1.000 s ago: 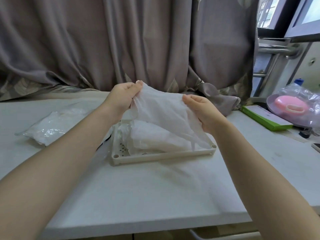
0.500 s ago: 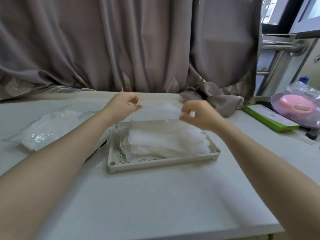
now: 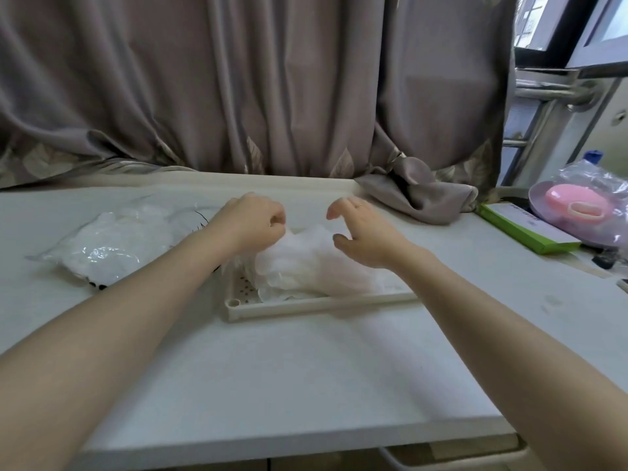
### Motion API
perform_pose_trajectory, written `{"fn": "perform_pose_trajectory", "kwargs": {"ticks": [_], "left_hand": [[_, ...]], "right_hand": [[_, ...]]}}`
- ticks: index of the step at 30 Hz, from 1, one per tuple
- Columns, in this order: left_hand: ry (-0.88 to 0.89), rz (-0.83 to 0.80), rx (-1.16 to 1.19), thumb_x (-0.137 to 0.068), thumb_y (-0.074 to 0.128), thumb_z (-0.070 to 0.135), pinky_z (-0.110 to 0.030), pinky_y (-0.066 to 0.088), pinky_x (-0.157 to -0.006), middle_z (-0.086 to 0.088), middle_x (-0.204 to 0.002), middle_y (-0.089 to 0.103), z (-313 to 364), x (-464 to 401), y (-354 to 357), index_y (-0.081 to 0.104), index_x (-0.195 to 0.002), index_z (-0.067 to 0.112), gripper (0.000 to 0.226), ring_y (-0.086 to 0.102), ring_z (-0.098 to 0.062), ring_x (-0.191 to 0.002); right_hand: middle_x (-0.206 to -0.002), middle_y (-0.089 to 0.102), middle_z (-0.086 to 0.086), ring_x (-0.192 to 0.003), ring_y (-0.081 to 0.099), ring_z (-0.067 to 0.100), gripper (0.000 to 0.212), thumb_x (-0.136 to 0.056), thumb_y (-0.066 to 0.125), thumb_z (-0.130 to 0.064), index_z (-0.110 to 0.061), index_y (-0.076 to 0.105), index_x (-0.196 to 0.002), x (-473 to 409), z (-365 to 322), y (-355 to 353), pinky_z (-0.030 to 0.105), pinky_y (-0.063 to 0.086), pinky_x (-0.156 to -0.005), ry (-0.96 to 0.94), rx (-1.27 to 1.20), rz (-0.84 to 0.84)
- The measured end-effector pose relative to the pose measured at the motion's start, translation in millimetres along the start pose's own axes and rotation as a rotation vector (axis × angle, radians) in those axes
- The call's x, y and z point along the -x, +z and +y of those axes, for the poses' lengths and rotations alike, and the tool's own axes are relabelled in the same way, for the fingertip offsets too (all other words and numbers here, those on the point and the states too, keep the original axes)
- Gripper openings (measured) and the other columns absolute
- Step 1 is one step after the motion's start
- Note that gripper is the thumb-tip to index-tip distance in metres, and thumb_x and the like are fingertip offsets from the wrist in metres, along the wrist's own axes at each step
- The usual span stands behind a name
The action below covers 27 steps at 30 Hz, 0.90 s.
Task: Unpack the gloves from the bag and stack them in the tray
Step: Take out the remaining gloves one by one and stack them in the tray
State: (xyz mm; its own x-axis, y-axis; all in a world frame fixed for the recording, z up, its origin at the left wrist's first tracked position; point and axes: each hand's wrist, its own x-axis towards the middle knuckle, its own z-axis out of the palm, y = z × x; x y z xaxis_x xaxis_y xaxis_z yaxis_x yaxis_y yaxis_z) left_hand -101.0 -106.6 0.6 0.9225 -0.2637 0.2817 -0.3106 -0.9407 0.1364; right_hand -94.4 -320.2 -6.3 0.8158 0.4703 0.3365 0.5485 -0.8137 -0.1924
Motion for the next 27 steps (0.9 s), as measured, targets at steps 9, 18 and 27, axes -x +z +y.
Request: {"fn": "perform_pose_trajectory", "kwargs": {"ticks": [9,18,27], "left_hand": [[-0.028,-0.324,-0.153,-0.084,0.037,0.069,-0.034,0.039,-0.096,-0.008,-0.139,0.047,15.3,-4.9,52.6,0.04,-0.134,0.01,0.078,0.046,-0.026,-0.123],[-0.153,-0.299,-0.25,-0.06,0.046,0.088,-0.037,0.037,-0.098,-0.002,-0.149,0.03,5.3,15.4,57.7,0.022,-0.144,0.009,0.118,0.036,-0.021,-0.132],[-0.019,-0.033,-0.3,-0.084,0.041,0.067,-0.038,0.035,-0.097,-0.007,-0.14,0.039,9.2,32.6,58.1,0.032,-0.137,0.01,0.078,0.037,-0.026,-0.127]], "right_hand": [[-0.154,0.027,-0.002,-0.142,0.021,0.018,0.107,-0.067,0.052,-0.08,-0.021,0.014,-0.149,-13.3,18.5,41.7,0.041,0.008,-0.116,0.19,0.264,-0.401],[-0.159,-0.007,-0.005,-0.146,-0.008,0.02,0.123,-0.062,0.054,-0.082,-0.027,-0.013,-0.149,21.4,49.2,28.1,0.047,-0.004,-0.118,0.415,0.208,-0.548],[-0.156,-0.022,0.002,-0.145,-0.017,0.023,0.135,-0.057,0.069,-0.073,-0.025,-0.02,-0.147,18.0,8.2,13.1,0.049,-0.005,-0.117,0.479,0.103,-0.445]]}}
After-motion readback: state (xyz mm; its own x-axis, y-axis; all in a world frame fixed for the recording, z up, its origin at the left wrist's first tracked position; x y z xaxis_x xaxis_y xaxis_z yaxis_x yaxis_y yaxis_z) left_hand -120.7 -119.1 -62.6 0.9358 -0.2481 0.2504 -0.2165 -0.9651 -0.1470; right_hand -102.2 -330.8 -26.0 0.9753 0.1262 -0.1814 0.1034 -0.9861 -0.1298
